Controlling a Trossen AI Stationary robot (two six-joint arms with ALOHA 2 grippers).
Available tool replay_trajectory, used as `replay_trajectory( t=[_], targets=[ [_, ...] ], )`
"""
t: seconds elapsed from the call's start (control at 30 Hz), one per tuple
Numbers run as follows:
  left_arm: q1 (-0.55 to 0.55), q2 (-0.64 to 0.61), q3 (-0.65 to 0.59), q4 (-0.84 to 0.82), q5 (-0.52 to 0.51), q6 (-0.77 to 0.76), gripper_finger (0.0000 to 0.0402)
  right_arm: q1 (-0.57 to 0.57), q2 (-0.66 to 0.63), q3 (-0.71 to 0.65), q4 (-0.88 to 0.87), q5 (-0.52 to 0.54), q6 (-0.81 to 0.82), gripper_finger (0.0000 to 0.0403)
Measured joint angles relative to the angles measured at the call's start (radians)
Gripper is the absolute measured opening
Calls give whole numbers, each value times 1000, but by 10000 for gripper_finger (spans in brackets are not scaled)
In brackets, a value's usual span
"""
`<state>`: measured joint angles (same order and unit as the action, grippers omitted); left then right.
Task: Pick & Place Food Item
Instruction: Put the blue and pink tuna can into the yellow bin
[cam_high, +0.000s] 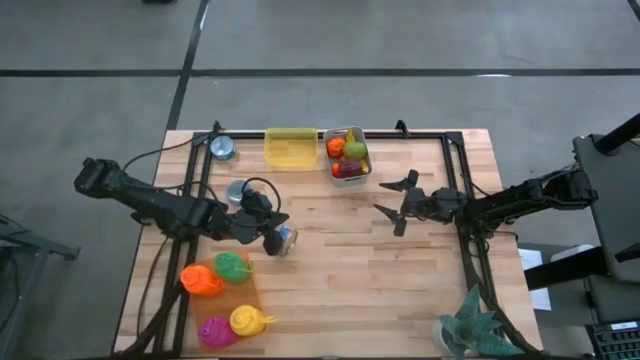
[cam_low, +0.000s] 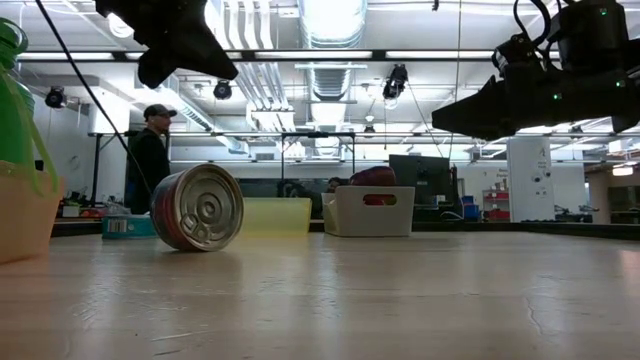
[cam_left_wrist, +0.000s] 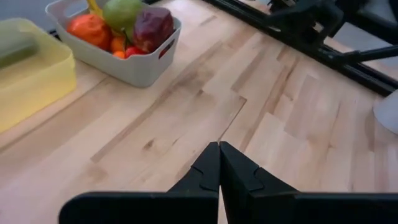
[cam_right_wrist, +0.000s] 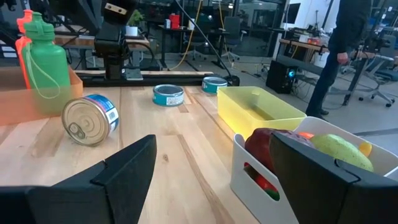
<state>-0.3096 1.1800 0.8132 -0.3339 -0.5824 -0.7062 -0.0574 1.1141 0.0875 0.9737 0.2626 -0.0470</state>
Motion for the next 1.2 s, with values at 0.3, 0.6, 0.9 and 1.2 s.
replay_trajectory(
  t=[0.3, 0.6, 0.9, 1.2],
  targets=[
    [25, -4, 5, -101, 18, -197, 4, 0, 0, 0, 0, 0, 2, 306],
    [34, 31, 33, -258, 43, -451, 68, -1, 0, 0, 0, 0, 2, 306],
    [56, 235, 265, -473, 100, -490, 271, 0, 0, 0, -2, 0, 2, 306],
    [114, 429, 515, -762, 345, -551, 340, 0, 0, 0, -6, 0, 2, 306]
  ],
)
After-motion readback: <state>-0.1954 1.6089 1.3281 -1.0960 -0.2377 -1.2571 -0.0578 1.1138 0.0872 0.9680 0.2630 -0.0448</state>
